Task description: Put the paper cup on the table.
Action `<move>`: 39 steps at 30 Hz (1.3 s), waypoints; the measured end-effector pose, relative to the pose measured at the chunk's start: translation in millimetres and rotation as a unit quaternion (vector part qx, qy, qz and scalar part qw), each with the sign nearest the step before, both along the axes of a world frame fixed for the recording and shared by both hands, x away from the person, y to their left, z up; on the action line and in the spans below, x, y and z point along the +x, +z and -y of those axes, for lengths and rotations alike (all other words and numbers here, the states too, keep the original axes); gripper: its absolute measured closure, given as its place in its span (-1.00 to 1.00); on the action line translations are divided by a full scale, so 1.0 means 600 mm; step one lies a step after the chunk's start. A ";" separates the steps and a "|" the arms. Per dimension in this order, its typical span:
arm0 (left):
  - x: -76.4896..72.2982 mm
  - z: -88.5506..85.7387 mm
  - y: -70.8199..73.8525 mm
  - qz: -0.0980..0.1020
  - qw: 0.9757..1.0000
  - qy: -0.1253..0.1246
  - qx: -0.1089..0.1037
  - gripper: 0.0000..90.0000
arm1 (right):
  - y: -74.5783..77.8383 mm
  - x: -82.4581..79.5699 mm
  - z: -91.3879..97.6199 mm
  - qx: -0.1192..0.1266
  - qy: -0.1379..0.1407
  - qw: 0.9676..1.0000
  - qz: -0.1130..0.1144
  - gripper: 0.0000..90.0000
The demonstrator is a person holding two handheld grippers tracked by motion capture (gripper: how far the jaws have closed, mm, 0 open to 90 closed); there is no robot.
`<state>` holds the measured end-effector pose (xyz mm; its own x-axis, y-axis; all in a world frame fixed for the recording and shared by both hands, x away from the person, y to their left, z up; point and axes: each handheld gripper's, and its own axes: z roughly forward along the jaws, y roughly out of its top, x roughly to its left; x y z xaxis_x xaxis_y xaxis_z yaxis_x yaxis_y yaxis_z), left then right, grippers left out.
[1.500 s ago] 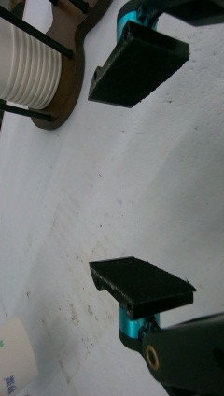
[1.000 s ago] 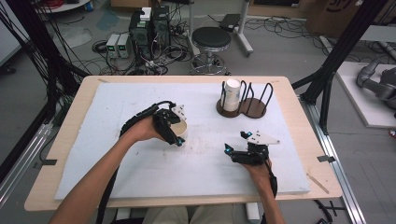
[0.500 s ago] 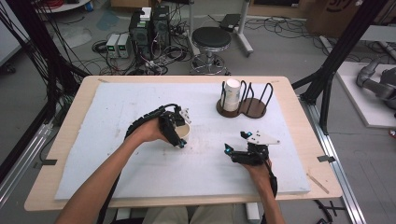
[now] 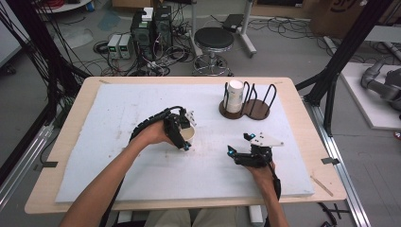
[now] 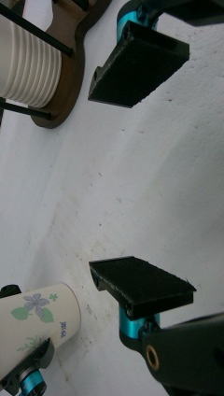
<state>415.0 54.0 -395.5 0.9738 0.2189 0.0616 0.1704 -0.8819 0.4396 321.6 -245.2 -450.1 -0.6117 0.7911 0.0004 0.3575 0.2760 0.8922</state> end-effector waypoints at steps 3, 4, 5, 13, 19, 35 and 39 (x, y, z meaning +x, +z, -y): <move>0.000 0.000 -0.002 0.005 1.000 0.005 -0.002 -0.41 | 0.000 0.000 0.000 -0.001 0.000 1.000 -0.001 -0.63; 0.000 0.000 -0.003 0.006 1.000 0.007 -0.006 -0.42 | 0.000 0.000 0.000 -0.001 0.000 1.000 0.000 -0.63; 0.000 -0.001 -0.004 0.006 1.000 0.007 -0.009 -0.44 | 0.000 0.000 0.000 -0.001 0.000 1.000 0.000 -0.63; 0.000 -0.004 -0.011 0.004 1.000 0.013 -0.022 -0.64 | 0.000 0.000 0.000 0.000 0.000 1.000 -0.001 -0.63; 0.002 -0.004 -0.016 -0.005 1.000 0.021 -0.014 -0.67 | 0.000 0.000 0.000 0.000 0.000 1.000 0.000 -0.63; -0.003 -0.013 -0.017 -0.013 0.999 0.035 -0.021 -0.68 | 0.000 0.000 0.001 0.003 0.002 1.000 0.002 -0.63; -0.007 -0.029 -0.019 -0.017 0.998 0.044 -0.038 -0.68 | 0.000 0.001 0.001 0.003 0.003 1.000 0.002 -0.63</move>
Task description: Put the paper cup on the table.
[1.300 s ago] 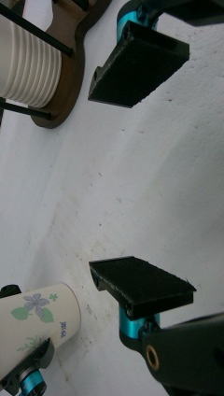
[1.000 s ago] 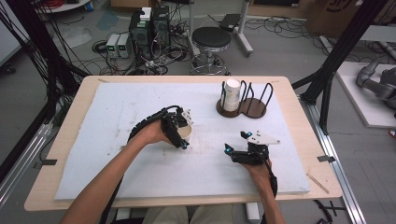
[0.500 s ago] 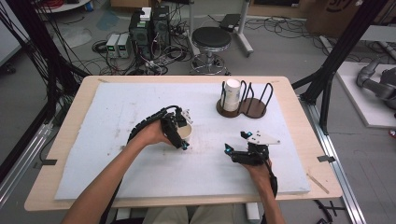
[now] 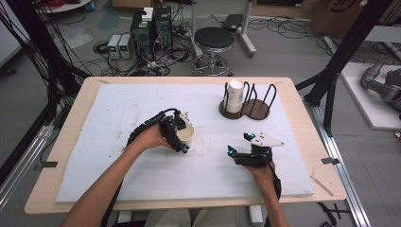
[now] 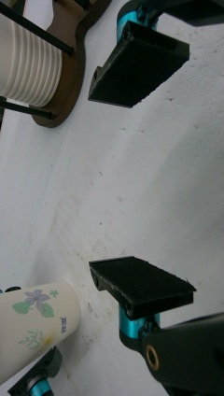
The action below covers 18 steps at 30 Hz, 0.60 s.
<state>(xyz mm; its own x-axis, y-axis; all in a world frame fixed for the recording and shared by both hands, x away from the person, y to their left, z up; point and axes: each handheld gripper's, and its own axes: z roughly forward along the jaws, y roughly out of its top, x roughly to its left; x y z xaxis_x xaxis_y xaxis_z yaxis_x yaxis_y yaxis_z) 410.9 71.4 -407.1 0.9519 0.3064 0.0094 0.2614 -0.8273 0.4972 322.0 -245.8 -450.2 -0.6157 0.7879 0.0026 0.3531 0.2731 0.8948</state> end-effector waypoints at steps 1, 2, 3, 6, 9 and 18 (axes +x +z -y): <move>0.000 -0.003 0.001 -0.001 1.000 0.000 -0.001 -0.68 | 0.000 0.000 0.000 0.000 0.000 1.000 -0.003 -0.63; -0.002 -0.006 0.000 0.000 1.000 0.000 -0.002 -0.68 | 0.000 0.000 0.000 -0.001 0.001 1.000 -0.003 -0.63; -0.003 -0.008 0.000 0.000 1.000 0.002 -0.001 -0.68 | 0.000 0.000 0.000 -0.001 0.001 1.000 -0.003 -0.63; -0.004 -0.017 -0.001 0.000 1.000 0.007 -0.008 -0.68 | 0.000 0.000 0.000 0.000 0.000 1.000 -0.002 -0.63; -0.008 -0.029 -0.002 0.001 1.000 0.013 -0.017 -0.68 | 0.000 0.000 0.000 -0.001 0.000 1.000 -0.001 -0.63; -0.025 -0.068 -0.001 0.010 0.998 0.031 -0.052 -0.68 | 0.000 0.000 0.000 -0.001 -0.002 1.000 -0.002 -0.63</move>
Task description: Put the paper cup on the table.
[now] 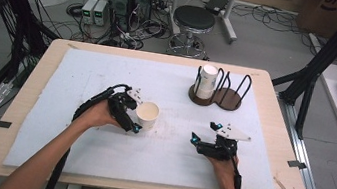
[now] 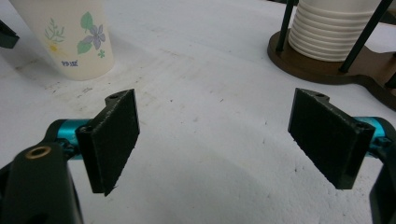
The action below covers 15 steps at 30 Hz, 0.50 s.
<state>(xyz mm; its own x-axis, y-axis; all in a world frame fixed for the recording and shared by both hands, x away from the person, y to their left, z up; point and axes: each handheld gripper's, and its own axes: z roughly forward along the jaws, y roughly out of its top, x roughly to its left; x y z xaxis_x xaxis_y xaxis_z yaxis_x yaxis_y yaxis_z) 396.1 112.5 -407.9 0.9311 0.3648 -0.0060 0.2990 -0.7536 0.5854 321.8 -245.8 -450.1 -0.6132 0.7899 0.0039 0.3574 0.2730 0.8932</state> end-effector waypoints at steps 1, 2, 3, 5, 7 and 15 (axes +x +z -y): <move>-0.002 -0.004 0.001 0.001 1.000 0.000 -0.002 -0.68 | 0.000 0.000 0.000 0.000 -0.001 1.000 0.000 -0.63; -0.005 -0.008 0.001 0.003 1.000 0.001 -0.005 -0.68 | 0.000 0.000 0.000 0.000 -0.001 1.000 0.000 -0.63; -0.008 -0.014 0.002 0.007 1.000 0.004 -0.009 -0.68 | 0.000 0.000 0.000 0.000 -0.001 1.000 0.000 -0.63; -0.014 -0.022 0.003 0.012 1.000 0.009 -0.022 -0.68 | 0.000 0.000 0.000 -0.002 -0.001 1.000 0.003 -0.63; -0.017 -0.030 0.003 0.013 0.999 0.013 -0.027 -0.68 | 0.000 0.000 0.000 0.000 -0.001 1.000 0.000 -0.63; -0.037 -0.061 0.006 0.024 0.997 0.035 -0.064 -0.69 | 0.000 -0.001 0.000 0.002 -0.002 1.000 0.003 -0.63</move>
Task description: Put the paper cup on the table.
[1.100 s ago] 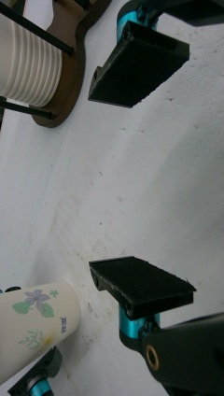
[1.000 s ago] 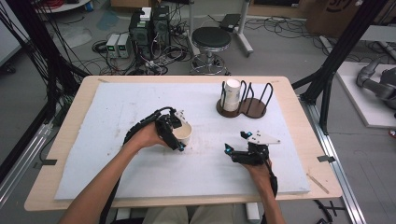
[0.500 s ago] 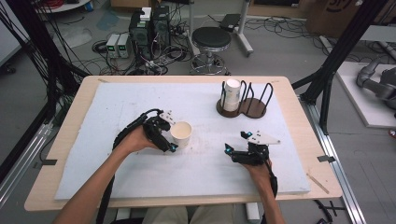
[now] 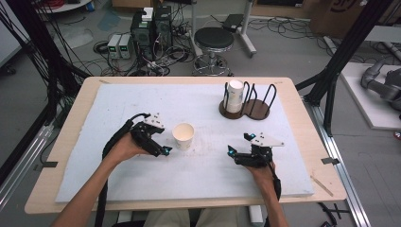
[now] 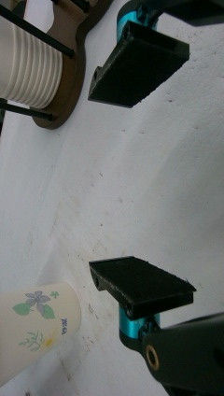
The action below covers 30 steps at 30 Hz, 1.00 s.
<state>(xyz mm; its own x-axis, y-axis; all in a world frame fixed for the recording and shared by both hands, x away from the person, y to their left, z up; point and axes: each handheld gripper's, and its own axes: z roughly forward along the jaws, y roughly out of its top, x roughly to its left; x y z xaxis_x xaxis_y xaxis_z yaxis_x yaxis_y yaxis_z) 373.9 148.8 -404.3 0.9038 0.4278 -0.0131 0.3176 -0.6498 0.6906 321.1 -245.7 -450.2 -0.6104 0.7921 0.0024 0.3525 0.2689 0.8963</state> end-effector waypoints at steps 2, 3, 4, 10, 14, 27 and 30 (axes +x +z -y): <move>-0.007 -0.009 0.000 0.003 1.000 0.015 -0.021 -0.69 | 0.000 0.000 0.001 -0.001 0.001 1.000 0.003 -0.63; -0.010 -0.015 0.000 0.005 1.000 0.017 -0.024 -0.69 | 0.000 0.000 0.001 0.000 0.002 1.000 0.002 -0.63; -0.015 -0.021 -0.001 0.008 0.999 0.025 -0.029 -0.69 | 0.000 0.000 0.001 0.001 0.001 1.000 0.001 -0.63; -0.031 -0.054 -0.007 0.020 0.997 0.052 -0.048 -0.69 | 0.000 0.000 0.001 -0.001 0.002 1.000 0.004 -0.63; -0.042 -0.073 -0.013 0.031 0.994 0.076 -0.067 -0.69 | 0.000 0.000 0.002 0.000 0.001 1.000 0.005 -0.63; -0.079 -0.126 -0.031 0.075 0.977 0.145 -0.140 -0.69 | 0.000 -0.001 0.001 0.002 0.001 1.000 0.004 -0.63; -0.088 -0.140 -0.039 0.094 0.970 0.163 -0.156 -0.69 | 0.000 -0.001 0.002 0.003 0.001 1.000 0.004 -0.63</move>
